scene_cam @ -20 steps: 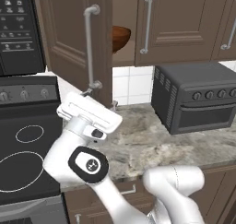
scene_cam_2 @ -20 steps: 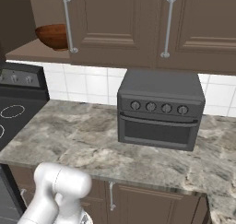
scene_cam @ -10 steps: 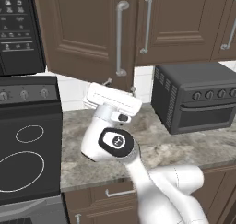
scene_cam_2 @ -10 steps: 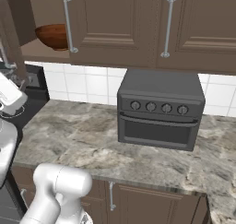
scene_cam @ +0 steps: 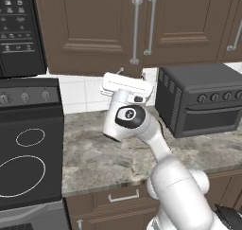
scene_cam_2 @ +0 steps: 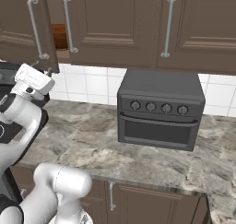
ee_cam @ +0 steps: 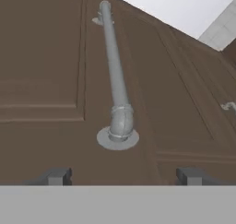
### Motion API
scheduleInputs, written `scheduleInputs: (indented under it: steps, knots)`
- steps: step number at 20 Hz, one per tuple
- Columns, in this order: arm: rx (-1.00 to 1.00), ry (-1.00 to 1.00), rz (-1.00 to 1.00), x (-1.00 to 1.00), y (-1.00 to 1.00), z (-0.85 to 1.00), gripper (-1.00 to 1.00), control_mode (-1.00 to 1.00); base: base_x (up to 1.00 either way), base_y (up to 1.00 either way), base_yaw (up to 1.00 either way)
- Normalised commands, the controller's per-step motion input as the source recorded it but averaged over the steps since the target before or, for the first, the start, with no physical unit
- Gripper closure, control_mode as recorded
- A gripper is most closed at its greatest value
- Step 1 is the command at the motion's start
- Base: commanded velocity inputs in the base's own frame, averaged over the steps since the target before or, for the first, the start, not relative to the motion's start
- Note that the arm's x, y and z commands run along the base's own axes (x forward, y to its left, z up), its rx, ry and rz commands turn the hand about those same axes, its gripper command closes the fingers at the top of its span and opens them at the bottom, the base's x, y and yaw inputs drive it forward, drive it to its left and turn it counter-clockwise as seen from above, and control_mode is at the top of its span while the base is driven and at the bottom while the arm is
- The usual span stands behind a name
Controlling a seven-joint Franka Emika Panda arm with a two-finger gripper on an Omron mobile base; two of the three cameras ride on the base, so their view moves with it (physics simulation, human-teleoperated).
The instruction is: Open the cabinet. Pick the bowls from the counter and place them in the cabinet. Then close the cabinet.
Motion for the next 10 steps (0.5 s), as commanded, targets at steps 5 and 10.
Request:
scheduleInputs:
  steps: [5,10]
  knots:
    - [0.0,0.0,0.0,1.0,-0.27,0.07,-1.0,-1.0,0.0,0.0,0.0]
    - [0.0,0.0,0.01,0.99,-0.4,0.16,-1.0,-1.0,0.0,0.0,0.0]
